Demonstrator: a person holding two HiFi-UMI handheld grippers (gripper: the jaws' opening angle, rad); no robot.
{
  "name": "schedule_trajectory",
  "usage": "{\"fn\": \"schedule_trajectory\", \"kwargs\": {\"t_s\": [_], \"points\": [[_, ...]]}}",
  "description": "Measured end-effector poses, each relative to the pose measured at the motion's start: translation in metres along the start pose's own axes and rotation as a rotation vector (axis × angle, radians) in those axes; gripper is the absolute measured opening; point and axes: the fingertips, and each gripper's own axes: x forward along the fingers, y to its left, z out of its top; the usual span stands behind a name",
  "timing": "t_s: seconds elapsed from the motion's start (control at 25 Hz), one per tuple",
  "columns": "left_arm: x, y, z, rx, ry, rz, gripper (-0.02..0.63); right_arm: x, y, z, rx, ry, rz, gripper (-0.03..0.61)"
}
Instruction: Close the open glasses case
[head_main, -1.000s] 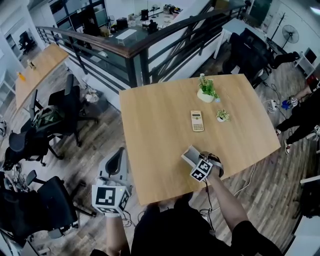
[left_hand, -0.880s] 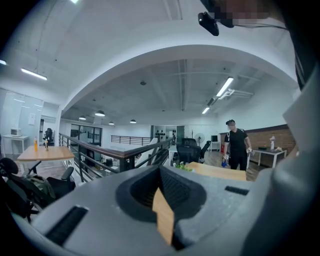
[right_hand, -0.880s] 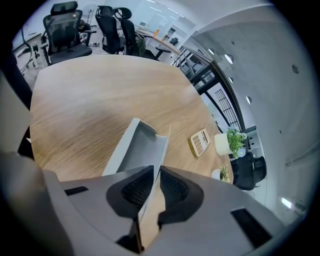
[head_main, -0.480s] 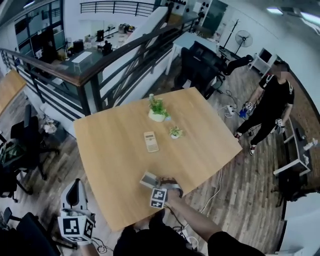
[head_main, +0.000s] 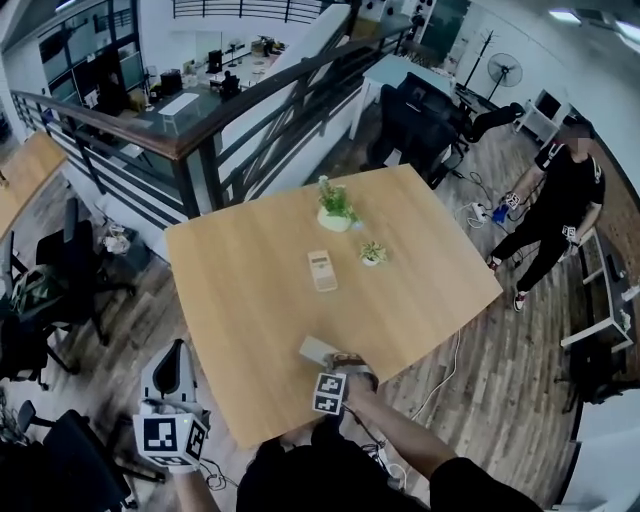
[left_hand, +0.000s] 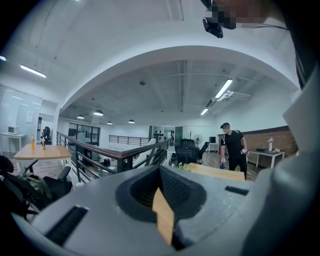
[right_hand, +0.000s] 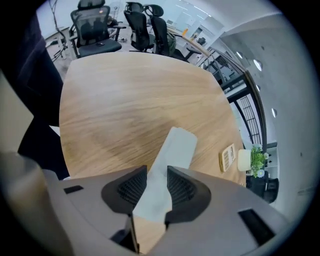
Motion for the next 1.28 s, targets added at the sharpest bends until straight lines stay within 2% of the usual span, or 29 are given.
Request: {"fn": "schedule_trajectory", "kwargs": {"t_s": [0.16,0.24,0.32,0.56,0.64,0.72,0.84,1.04,1.16,1.28], "points": [[0.001,0.003,0.001,-0.002,-0.001,0.001,-0.002,0.004,-0.001,0.002,0.092,-0.024,0.073,0.122],[0.0,0.006,0.001,-0.01,0.004,0.01,-0.002,0.004,-0.001,0.004,0.179,-0.049,0.155,0.043],[0.0,0.007,0.0,-0.012,0.006,0.013,-0.002,0.005,-0.001,0.005,0.233,-0.046,0.219,0.017],[0.008,0.001,-0.001,-0.011,0.007,-0.012,-0.002,0.012,-0.001,0.008,0.186,0.11,0.272,0.017],[0.009,-0.002,0.0,-0.009,0.006,-0.024,-0.002,0.012,-0.001,0.008,0.213,0.123,0.306,0.017],[0.01,-0.004,0.002,-0.005,0.0,-0.034,-0.002,0.01,-0.003,0.007,0.258,0.09,0.302,0.017],[0.01,-0.003,0.005,-0.001,-0.009,-0.042,-0.002,0.004,-0.006,0.007,0.355,-0.024,0.232,0.017],[0.014,-0.004,0.001,-0.002,-0.003,-0.062,-0.002,-0.034,-0.016,0.015,0.621,-0.261,0.198,0.015],[0.019,-0.005,0.0,-0.002,-0.004,-0.077,-0.002,-0.075,-0.046,0.024,0.811,-0.5,0.127,0.015],[0.026,-0.009,0.002,0.005,-0.008,-0.1,-0.002,-0.128,-0.09,0.02,0.961,-0.745,-0.028,0.015]]}}
